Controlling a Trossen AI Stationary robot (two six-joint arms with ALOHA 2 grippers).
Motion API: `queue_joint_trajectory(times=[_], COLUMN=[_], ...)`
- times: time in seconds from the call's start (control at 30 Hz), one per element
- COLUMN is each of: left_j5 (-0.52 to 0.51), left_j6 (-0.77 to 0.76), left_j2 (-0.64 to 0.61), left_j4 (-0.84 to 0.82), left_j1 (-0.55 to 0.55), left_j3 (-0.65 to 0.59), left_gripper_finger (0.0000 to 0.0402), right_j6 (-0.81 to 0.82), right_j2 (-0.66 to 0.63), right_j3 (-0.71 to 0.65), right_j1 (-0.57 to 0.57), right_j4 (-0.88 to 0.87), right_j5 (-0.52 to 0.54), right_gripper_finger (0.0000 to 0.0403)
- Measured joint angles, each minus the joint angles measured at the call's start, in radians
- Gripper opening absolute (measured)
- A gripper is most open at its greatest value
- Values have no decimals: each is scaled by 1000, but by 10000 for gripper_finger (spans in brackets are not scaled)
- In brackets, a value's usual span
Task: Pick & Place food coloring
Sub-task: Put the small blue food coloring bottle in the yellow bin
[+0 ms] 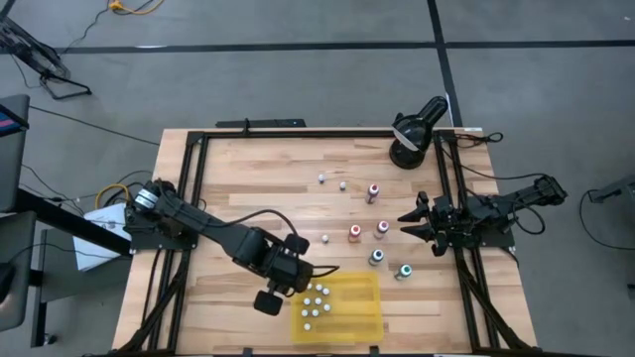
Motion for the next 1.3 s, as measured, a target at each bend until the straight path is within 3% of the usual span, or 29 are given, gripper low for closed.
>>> queue_joint_trajectory(times=[0.2, 0.47, 0.7, 1.1, 1.3], left_j5=[-3, -2, 1, -31, -45], left_j6=[-3, -10, 120, 385, 447], left_j2=[80, 288, 418, 459, 473], left_j4=[0, -104, -161, -174, -157], left_j1=[4, -10, -76, -194, -209], left_j3=[93, 409, 628, 666, 667], left_gripper_finger=[80, 80, 80, 80, 80], right_j6=[0, 0, 0, 0, 0], right_j2=[0, 1, 0, 0, 0], right_j3=[0, 0, 0, 0, 0], right_j1=[0, 0, 0, 0, 0], right_j4=[0, 0, 0, 0, 0], right_j5=[0, 0, 0, 0, 0], right_gripper_finger=[138, 138, 137, 139, 137])
